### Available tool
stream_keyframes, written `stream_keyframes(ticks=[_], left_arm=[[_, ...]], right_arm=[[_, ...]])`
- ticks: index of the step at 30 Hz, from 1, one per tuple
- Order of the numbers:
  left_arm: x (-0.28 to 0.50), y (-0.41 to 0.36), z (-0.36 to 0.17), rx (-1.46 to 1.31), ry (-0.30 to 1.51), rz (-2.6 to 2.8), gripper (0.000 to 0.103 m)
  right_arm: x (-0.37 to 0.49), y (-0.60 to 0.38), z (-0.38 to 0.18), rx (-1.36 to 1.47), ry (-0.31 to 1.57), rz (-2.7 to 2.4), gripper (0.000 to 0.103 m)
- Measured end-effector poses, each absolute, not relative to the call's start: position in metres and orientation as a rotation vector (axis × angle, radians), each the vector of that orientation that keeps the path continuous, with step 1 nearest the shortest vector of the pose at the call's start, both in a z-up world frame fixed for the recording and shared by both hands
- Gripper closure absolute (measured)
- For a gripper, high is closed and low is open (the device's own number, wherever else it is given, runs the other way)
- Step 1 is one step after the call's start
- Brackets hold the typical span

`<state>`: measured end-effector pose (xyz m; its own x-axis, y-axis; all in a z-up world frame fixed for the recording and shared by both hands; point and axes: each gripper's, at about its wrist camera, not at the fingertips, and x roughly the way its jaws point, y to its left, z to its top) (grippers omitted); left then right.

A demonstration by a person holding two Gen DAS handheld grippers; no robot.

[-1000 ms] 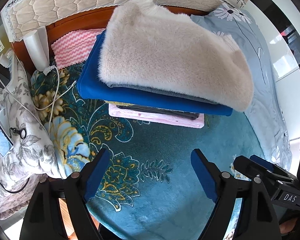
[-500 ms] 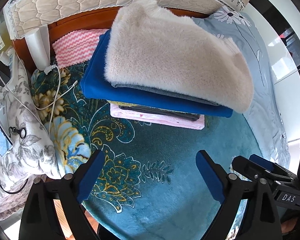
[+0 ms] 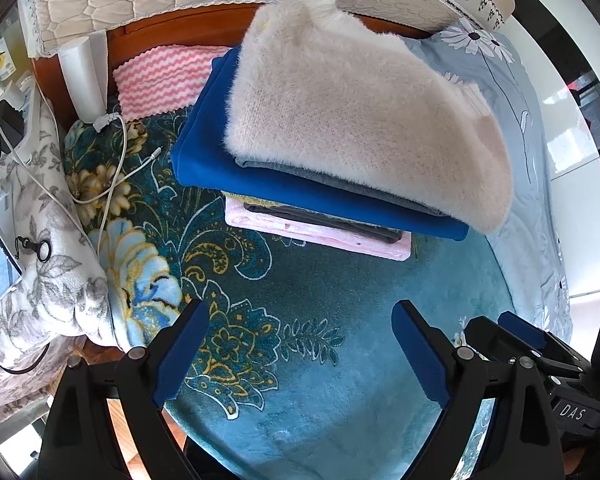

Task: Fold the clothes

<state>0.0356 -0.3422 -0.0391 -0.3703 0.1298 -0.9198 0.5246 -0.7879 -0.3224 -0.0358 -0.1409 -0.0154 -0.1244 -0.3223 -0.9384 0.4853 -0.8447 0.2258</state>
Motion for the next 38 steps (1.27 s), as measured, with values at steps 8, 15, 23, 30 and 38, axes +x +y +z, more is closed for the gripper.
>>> stream_keyframes(ticks=[8,15,23,30,38], left_arm=[[0.035,-0.345,-0.041,1.59,0.888,-2.226,0.01],[0.036,-0.343,-0.044,1.598,0.886,-2.239,0.01],[0.036,-0.341,-0.043,1.594,0.887,-2.258,0.01],[0.037,-0.344,-0.044,1.589,0.893,-2.245,0.01],[0.035,-0.342,-0.043,1.592,0.879,-2.258,0.01]], right_arm=[[-0.035,-0.144,-0.013,1.62,0.207,-2.021,0.0],[-0.028,-0.152,-0.006,1.597,0.286,-2.044,0.0],[-0.024,-0.155,0.001,1.561,0.29,-2.068,0.0],[-0.02,-0.159,0.001,1.556,0.317,-2.059,0.0],[-0.02,-0.158,-0.002,1.566,0.322,-2.056,0.0]])
